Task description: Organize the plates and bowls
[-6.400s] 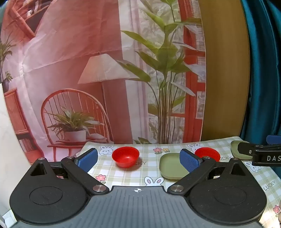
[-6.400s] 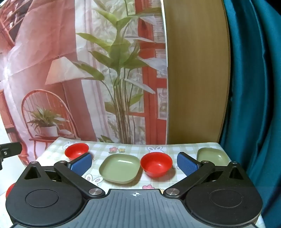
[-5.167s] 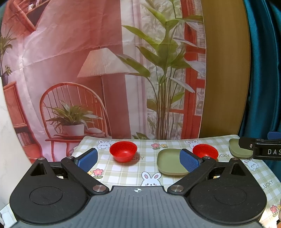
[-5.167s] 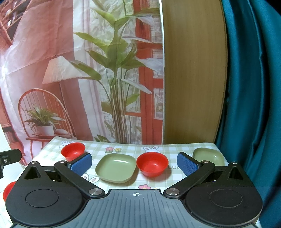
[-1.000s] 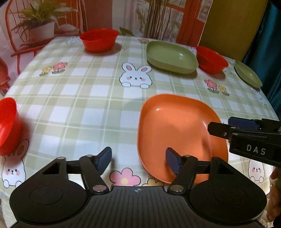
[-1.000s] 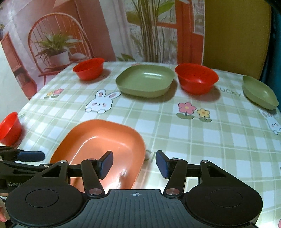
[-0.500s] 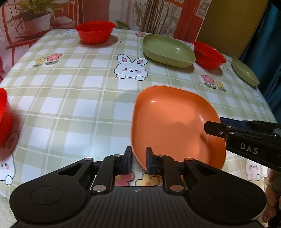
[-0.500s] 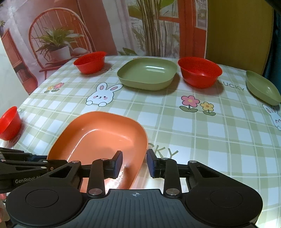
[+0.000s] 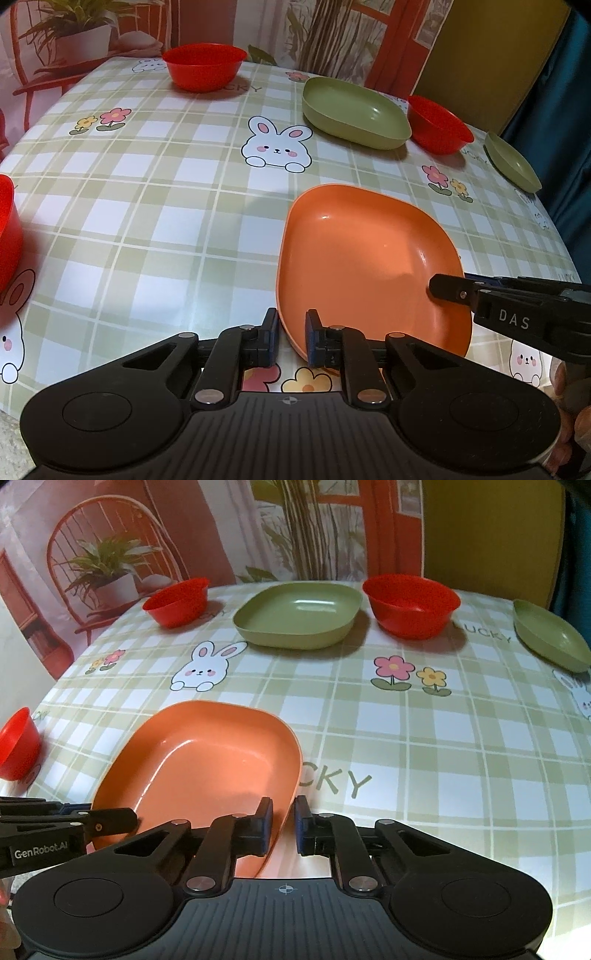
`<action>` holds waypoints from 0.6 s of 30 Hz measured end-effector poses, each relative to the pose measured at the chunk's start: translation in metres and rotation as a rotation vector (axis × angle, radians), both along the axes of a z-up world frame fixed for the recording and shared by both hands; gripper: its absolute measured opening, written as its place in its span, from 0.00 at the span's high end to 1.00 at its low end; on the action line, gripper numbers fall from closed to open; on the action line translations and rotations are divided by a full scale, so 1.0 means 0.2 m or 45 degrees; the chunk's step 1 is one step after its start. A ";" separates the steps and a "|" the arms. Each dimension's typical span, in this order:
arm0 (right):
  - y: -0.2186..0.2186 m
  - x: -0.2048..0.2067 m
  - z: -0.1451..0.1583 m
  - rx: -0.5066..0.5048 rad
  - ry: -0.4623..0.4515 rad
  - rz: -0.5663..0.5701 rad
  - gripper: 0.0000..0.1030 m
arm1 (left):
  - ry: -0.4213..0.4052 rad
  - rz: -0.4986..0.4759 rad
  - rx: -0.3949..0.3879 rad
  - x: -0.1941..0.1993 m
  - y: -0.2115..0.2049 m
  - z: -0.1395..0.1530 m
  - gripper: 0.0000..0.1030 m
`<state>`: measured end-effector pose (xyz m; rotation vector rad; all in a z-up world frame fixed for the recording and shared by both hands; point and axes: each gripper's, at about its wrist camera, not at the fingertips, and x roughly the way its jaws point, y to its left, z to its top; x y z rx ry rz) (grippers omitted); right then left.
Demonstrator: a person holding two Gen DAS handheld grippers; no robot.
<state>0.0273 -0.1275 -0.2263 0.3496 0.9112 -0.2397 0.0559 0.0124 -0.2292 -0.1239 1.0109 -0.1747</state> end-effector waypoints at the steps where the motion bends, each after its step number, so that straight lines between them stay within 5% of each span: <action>1: 0.00 0.00 0.00 0.001 0.002 -0.003 0.90 | -0.003 0.000 -0.001 0.00 0.00 0.00 0.85; 10: -0.02 -0.02 0.04 0.012 -0.045 -0.026 0.91 | -0.056 -0.016 0.004 -0.01 0.00 0.03 0.85; 18: -0.10 0.02 0.22 -0.021 -0.150 -0.049 0.92 | -0.170 -0.044 0.026 0.04 -0.05 0.22 0.85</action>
